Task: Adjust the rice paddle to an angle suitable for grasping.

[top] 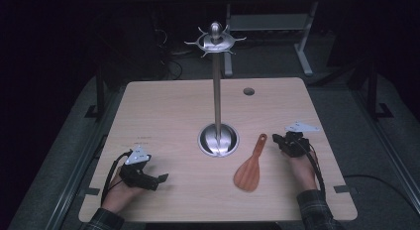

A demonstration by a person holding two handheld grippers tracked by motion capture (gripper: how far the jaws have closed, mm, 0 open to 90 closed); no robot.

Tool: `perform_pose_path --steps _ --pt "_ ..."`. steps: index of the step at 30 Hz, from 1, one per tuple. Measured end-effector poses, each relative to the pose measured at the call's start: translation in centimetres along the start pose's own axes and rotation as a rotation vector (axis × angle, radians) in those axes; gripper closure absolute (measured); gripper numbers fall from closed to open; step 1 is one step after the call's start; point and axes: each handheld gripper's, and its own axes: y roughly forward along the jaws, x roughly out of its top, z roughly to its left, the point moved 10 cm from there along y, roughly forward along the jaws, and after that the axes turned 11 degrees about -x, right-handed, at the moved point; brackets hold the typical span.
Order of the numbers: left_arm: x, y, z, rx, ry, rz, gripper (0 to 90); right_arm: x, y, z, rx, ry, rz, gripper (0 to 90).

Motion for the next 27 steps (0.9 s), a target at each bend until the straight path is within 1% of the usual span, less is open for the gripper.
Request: perform_pose_path --steps 1,4,5,6,9,13,16,17,20,21,27 --pt "0.0 0.0 0.0 0.002 0.002 -0.001 0.0 0.1 0.2 -0.1 -0.003 0.000 -0.008 89.6" --pt "0.1 0.0 0.0 0.001 0.000 -0.008 0.0 0.2 0.9 0.0 -0.006 0.006 -0.006 89.6" --pt "0.0 0.0 0.0 0.001 0.003 -0.005 0.0 0.0 1.1 0.2 -0.002 -0.003 0.003 89.6" --pt "0.0 0.0 0.0 0.001 0.003 -0.005 0.0 0.0 1.1 0.2 -0.002 -0.003 0.003 89.6" --pt "0.0 0.0 0.0 -0.001 0.002 -0.002 0.0 -0.6 1.6 0.6 0.009 -0.013 0.028 89.6" --pt "0.0 0.0 0.0 -0.001 0.003 -0.003 0.0 -0.9 1.7 1.0 0.020 -0.028 0.041 89.6" --pt "0.0 0.0 -0.1 -0.003 0.000 -0.002 0.0 -1.0 1.8 1.3 0.035 -0.020 0.044 89.6" --pt "0.0 0.0 -0.1 -0.004 -0.001 -0.002 0.0 -1.0 1.9 1.4 0.036 -0.030 0.049 89.6" --pt "0.0 0.0 -0.1 -0.005 0.000 -0.003 0.0 -1.0 1.9 1.6 0.039 -0.036 0.044 89.6" --pt "0.0 0.0 -0.1 -0.005 0.000 -0.003 0.0 -1.1 1.9 1.7 0.039 -0.039 0.053 89.6" --pt "0.0 0.0 -0.1 -0.005 0.003 -0.004 0.0 -1.1 2.0 2.2 0.051 -0.056 0.058 89.6"
